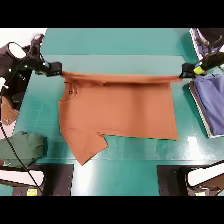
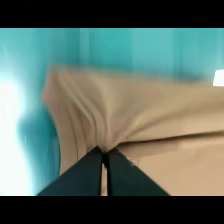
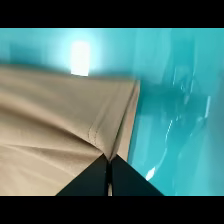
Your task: Fold the shirts.
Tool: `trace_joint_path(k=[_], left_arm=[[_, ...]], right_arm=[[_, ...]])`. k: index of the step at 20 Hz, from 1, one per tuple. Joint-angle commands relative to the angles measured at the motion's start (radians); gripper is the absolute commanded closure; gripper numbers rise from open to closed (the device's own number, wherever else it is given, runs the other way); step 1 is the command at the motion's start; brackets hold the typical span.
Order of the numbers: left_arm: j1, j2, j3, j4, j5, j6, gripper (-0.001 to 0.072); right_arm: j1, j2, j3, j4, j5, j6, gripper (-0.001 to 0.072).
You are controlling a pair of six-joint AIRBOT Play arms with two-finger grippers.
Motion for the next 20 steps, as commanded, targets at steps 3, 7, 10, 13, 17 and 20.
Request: trace_joint_path(k=[3,7,10,13,17,20], left_arm=[[-0.001,-0.002,-0.179,0.013,-0.057,0.016,0.0680],[-0.001,-0.003,-0.234,0.022,-0.027,-0.014,0.0330],[-0.001,0.019,-0.214,0.035,-0.143,-0.032,0.0208],[-0.001,0.149,-0.310,0.109,-0.190,-0.039,0.0208],[-0.001,0.442,-0.684,0.103,-0.169,-0.111,0.0208],[-0.001,0.645,-0.951,0.048,-0.170,-0.150,0.0208]], right_arm=[[0.020,0.082,-0.279,0.014,-0.101,0.000,0.0698],[0.029,0.095,-0.323,0.118,-0.113,0.000,0.0408],[0.016,0.159,-0.324,0.136,-0.069,-0.001,0.0372],[-0.019,0.283,-0.366,0.135,0.016,-0.011,0.0372],[-0.040,0.472,-0.527,0.135,0.012,-0.011,0.0372],[-0.040,0.582,-0.639,0.144,-0.042,-0.011,0.0372]])
